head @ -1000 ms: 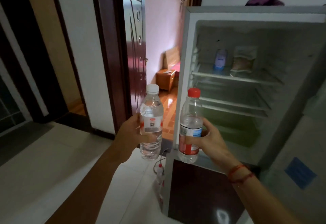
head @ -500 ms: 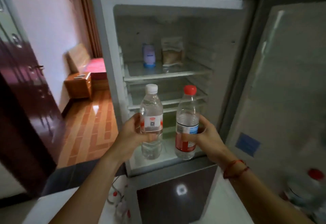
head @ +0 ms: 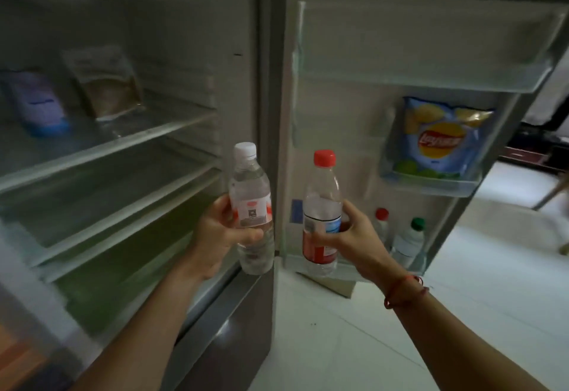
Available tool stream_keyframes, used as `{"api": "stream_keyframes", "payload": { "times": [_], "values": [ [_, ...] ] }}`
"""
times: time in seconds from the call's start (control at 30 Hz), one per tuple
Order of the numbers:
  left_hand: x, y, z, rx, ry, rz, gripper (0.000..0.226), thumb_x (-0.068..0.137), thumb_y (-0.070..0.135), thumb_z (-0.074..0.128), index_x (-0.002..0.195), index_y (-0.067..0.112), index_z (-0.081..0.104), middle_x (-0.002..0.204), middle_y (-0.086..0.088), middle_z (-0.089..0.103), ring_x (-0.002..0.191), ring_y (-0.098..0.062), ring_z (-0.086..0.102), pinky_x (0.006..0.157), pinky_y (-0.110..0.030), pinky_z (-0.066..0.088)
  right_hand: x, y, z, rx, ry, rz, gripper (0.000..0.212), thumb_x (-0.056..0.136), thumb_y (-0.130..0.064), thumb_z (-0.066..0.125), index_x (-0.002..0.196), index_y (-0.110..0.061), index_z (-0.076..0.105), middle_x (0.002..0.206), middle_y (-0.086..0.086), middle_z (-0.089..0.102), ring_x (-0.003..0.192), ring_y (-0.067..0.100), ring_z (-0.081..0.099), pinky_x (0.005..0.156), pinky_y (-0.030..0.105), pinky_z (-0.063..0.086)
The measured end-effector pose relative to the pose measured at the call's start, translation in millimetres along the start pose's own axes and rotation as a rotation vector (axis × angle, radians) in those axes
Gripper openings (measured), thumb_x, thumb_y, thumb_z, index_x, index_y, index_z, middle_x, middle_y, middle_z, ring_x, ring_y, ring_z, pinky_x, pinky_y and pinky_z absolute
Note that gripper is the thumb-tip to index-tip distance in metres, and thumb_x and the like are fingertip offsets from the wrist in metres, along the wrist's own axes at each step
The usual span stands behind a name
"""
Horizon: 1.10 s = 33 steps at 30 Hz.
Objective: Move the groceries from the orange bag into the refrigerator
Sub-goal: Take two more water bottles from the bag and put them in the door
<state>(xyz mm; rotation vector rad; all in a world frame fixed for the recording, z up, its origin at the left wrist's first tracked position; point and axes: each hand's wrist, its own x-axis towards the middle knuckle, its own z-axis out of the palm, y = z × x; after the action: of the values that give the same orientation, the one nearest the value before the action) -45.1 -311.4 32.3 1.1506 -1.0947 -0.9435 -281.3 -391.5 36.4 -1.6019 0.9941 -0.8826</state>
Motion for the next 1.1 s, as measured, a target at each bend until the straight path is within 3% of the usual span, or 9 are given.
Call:
{"api": "stream_keyframes", "payload": {
  "times": [0.13, 0.27, 0.37, 0.47, 0.87, 1.03, 1.1],
  "values": [
    [24.9, -14.5, 30.2, -0.024, -0.116, -0.023, 0.064, 0.055, -0.006, 0.082, 0.115, 0.001, 0.062, 0.097, -0.009, 0.074, 0.091, -0.025, 0.071, 0.077, -0.031, 0.056, -11.9, 11.6, -34.1, -0.003, 0.119, 0.023, 0.055, 0.069, -0.003, 0.087, 0.110, -0.028, 0.060, 0.092, -0.002, 0.076, 0.086, 0.014, 0.074, 0.074, 0.025, 0.057],
    [40.1, -30.3, 53.1, -0.031, -0.155, -0.051, 0.065, 0.056, 0.004, 0.087, 0.117, 0.011, 0.064, 0.106, -0.010, 0.074, 0.101, -0.029, 0.070, 0.089, -0.042, 0.054, -17.0, 24.7, -57.8, -0.007, 0.187, 0.049, 0.060, 0.068, -0.007, 0.088, 0.114, -0.030, 0.058, 0.100, 0.000, 0.076, 0.092, 0.015, 0.074, 0.081, 0.031, 0.058],
    [49.7, -39.9, 64.8, -0.007, -0.157, -0.055, 0.064, 0.057, -0.006, 0.085, 0.114, 0.014, 0.065, 0.106, -0.008, 0.075, 0.100, -0.025, 0.071, 0.089, -0.040, 0.054, -13.2, 32.1, -68.6, -0.009, 0.208, 0.062, 0.063, 0.070, -0.012, 0.088, 0.122, -0.027, 0.056, 0.107, 0.001, 0.074, 0.097, 0.016, 0.073, 0.087, 0.036, 0.057],
    [60.4, -47.5, 71.4, 0.011, -0.148, -0.074, 0.060, 0.065, -0.012, 0.080, 0.117, 0.013, 0.063, 0.108, -0.008, 0.074, 0.102, -0.025, 0.070, 0.092, -0.043, 0.055, -7.2, 38.0, -75.9, -0.009, 0.209, 0.067, 0.061, 0.071, -0.012, 0.087, 0.121, -0.029, 0.055, 0.109, 0.000, 0.073, 0.098, 0.015, 0.072, 0.086, 0.033, 0.056],
    [116.7, -89.4, 85.8, 0.095, -0.109, -0.135, 0.071, 0.061, -0.013, 0.083, 0.124, 0.007, 0.056, 0.111, -0.010, 0.072, 0.105, -0.024, 0.069, 0.089, -0.037, 0.057, 56.7, 77.8, -73.6, -0.053, 0.192, 0.102, 0.059, 0.069, -0.012, 0.089, 0.113, -0.030, 0.054, 0.105, -0.011, 0.069, 0.093, 0.004, 0.068, 0.073, 0.016, 0.051],
    [137.7, -113.8, 92.6, 0.127, -0.103, -0.174, 0.073, 0.063, -0.018, 0.080, 0.126, 0.006, 0.053, 0.110, -0.007, 0.071, 0.099, -0.014, 0.070, 0.081, -0.025, 0.058, 88.6, 110.9, -62.7, -0.093, 0.180, 0.136, 0.070, 0.065, -0.025, 0.092, 0.123, -0.027, 0.052, 0.111, -0.007, 0.070, 0.101, 0.012, 0.069, 0.089, 0.032, 0.057],
    [145.6, -124.4, 93.5, 0.160, -0.108, -0.185, 0.073, 0.063, -0.016, 0.081, 0.125, 0.009, 0.053, 0.113, -0.005, 0.070, 0.102, -0.014, 0.069, 0.085, -0.028, 0.057, 98.4, 124.1, -58.0, -0.114, 0.166, 0.142, 0.070, 0.068, -0.027, 0.091, 0.125, -0.029, 0.050, 0.112, -0.007, 0.069, 0.102, 0.013, 0.068, 0.088, 0.032, 0.057]
  ]
}}
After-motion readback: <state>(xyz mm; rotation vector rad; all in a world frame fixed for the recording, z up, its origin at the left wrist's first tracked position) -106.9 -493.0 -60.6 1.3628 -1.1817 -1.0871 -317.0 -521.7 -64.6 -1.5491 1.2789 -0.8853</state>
